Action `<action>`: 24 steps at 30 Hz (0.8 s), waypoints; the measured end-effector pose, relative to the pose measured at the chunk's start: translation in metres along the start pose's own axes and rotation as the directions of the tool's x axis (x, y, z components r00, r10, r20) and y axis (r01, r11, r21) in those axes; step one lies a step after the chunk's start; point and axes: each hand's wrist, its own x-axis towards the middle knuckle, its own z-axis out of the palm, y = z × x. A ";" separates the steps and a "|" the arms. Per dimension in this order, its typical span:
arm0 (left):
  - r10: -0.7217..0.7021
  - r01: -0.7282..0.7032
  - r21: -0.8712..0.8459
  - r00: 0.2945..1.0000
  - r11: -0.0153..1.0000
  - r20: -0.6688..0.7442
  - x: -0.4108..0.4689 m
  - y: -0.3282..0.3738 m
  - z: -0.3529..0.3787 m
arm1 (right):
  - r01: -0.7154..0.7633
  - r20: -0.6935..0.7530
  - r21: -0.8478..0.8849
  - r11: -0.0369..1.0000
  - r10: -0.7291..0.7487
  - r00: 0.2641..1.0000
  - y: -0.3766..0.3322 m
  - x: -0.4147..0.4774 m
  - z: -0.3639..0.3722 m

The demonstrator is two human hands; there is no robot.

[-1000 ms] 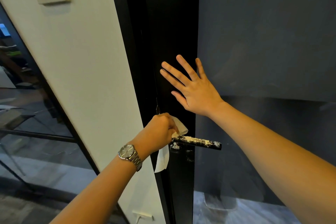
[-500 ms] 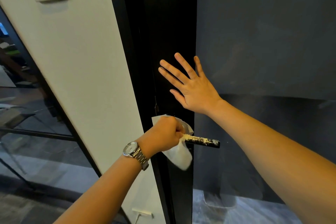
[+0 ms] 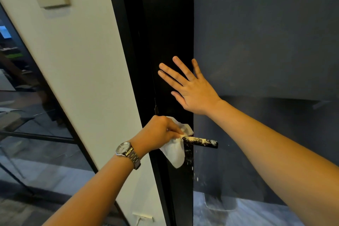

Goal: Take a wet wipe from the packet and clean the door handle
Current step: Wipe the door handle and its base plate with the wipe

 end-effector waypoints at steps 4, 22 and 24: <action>-0.093 0.089 -0.084 0.994 0.993 -0.051 -0.001 0.001 -0.020 | -0.073 0.092 0.403 0.912 0.040 0.995 -0.003 -0.004 -0.033; -0.403 0.221 -0.828 0.915 0.515 -0.007 -0.002 0.057 -0.032 | -0.804 0.881 0.472 -0.361 0.193 0.431 -0.045 -0.073 -0.127; -0.374 0.219 -0.855 0.927 0.470 0.031 -0.003 0.064 -0.032 | -0.787 0.864 0.499 -0.364 0.276 0.421 -0.045 -0.073 -0.125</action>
